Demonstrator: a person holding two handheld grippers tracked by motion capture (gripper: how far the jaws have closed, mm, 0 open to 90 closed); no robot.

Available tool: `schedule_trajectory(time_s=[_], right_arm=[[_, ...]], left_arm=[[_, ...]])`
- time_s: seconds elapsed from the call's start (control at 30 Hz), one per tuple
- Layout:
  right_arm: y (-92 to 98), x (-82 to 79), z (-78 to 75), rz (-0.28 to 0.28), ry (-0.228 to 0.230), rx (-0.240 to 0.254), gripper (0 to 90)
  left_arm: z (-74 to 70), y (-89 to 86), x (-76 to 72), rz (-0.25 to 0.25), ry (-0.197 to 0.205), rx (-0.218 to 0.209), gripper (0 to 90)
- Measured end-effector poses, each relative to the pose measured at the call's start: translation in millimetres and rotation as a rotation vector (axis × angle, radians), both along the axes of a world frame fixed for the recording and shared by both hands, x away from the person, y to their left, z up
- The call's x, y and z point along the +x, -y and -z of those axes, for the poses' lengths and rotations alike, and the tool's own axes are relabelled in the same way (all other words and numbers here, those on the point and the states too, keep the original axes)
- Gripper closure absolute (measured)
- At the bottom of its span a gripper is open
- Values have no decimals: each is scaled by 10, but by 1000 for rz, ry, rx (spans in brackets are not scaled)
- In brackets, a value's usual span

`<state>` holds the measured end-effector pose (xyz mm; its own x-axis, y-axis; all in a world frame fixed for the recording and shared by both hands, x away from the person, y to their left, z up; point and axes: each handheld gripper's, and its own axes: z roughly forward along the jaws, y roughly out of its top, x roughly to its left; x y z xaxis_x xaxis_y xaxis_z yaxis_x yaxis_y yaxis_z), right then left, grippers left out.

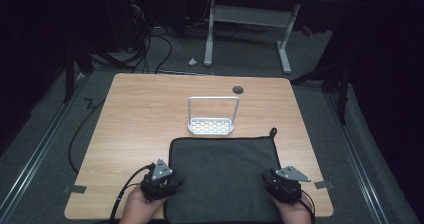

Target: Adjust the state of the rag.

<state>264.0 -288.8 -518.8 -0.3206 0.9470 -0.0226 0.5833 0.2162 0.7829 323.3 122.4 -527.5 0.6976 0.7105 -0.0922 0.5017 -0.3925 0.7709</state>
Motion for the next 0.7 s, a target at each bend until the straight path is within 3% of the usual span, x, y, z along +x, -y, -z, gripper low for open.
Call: schedule_trajectory(time_s=[0.07,0.1,0.17,0.3,0.33,0.37,0.5,0.57,0.63,0.7], right_arm=[[-31,-29,-20,-12,24,5,629],[-53,-39,-26,-25,34,-5,632],[-100,-52,-36,-45,44,-22,642],[-193,-59,-40,-75,51,-37,649],[-215,-58,-37,-83,53,-39,643],[-234,-58,-33,-94,53,-42,634],[-306,-63,-22,-126,50,-43,609],[-353,-76,-32,-137,54,-39,586],[-381,-84,-40,-147,55,-33,576],[-515,-114,-53,-191,65,-25,553]], left_arm=[[5,-60,76,-22,-4,-19,517],[7,-151,225,-76,-12,-63,518],[7,-175,362,-100,-9,-83,520],[12,-104,639,-139,-22,-70,503],[12,-104,639,-139,-22,-70,503],[1,-57,764,-155,-29,-76,504],[-24,37,900,-164,-28,-53,531],[-24,107,980,-175,-48,-30,545],[-11,125,997,-177,-59,-16,546],[25,139,1007,-175,-64,1,562]])
